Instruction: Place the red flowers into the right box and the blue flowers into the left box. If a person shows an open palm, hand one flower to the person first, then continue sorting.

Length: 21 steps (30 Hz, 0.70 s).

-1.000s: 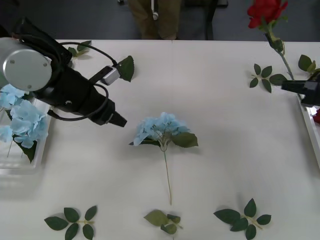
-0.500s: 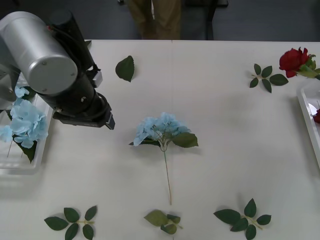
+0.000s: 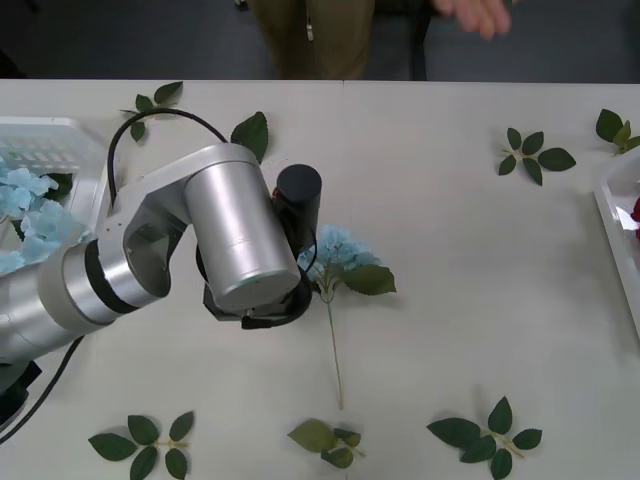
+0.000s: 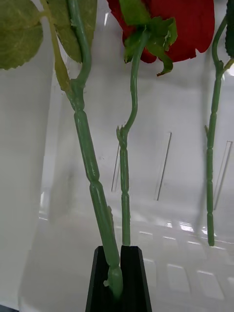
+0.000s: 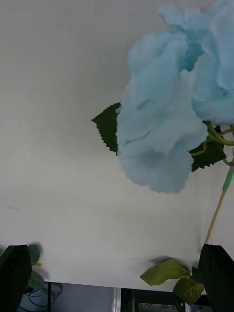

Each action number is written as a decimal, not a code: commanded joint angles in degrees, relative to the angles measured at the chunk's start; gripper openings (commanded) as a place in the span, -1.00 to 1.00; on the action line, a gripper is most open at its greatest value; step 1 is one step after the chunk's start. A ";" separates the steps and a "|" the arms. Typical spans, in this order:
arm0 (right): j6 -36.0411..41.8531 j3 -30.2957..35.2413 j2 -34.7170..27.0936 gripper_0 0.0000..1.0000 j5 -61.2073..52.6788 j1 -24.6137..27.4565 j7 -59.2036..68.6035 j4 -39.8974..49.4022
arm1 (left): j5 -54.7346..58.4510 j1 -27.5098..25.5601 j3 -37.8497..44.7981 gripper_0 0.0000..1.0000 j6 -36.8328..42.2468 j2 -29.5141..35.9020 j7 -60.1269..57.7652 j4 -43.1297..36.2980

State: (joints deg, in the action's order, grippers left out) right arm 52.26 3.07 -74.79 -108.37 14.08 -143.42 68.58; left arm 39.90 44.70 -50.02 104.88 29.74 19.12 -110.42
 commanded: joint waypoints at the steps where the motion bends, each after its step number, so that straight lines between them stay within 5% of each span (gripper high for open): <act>1: 0.47 3.87 2.98 -1.00 1.94 1.04 0.07 1.55 | -5.44 2.06 -4.64 1.00 -0.55 -3.55 -5.24 -1.47; 12: 8.91 5.54 3.33 -1.00 -1.93 -2.65 0.16 4.02 | -14.67 -0.85 -11.15 1.00 -13.39 -4.42 -7.17 5.13; 21: 8.56 5.98 10.01 -1.00 -10.11 -10.13 8.77 18.52 | -17.66 -1.02 -14.93 1.00 -22.26 -5.30 -9.81 8.64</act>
State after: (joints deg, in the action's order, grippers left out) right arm 62.44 7.24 -68.20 -116.52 7.25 -136.62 82.55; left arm 23.31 44.26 -63.24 84.82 25.95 13.15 -101.76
